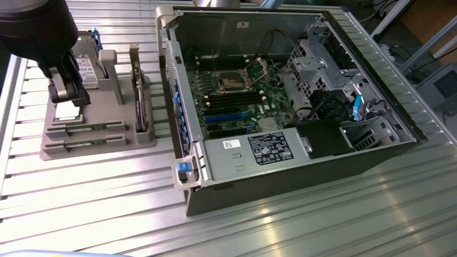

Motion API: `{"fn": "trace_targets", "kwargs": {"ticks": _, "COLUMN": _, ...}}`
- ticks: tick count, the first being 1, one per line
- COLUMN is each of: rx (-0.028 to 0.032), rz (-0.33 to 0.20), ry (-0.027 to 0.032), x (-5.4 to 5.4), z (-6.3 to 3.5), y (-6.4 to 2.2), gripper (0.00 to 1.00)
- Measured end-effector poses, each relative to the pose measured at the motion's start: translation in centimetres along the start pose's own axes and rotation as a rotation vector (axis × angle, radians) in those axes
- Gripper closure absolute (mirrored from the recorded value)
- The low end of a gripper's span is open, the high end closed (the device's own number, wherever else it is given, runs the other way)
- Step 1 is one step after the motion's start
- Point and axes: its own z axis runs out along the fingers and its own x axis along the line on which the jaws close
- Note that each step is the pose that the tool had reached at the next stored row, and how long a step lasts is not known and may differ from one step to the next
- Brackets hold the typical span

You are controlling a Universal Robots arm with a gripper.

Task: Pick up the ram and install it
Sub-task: 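Pick up the ram and move it above insertion slot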

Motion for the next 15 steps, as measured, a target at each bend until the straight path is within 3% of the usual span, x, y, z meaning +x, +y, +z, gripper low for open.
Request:
{"fn": "trace_targets", "kwargs": {"ticks": 7, "rx": 0.0041, "rz": 0.143, "ry": 0.0050, "x": 0.0, "z": 0.55, "y": 0.02, "gripper": 0.90}}
{"fn": "trace_targets", "kwargs": {"ticks": 13, "rx": 0.0082, "rz": 0.289, "ry": 0.0098, "x": 0.0, "z": 1.78, "y": 0.05, "gripper": 0.90}}
{"fn": "trace_targets", "kwargs": {"ticks": 15, "rx": 0.0082, "rz": 0.304, "ry": 0.0104, "x": 0.1, "z": 1.82, "y": 0.06, "gripper": 0.90}}
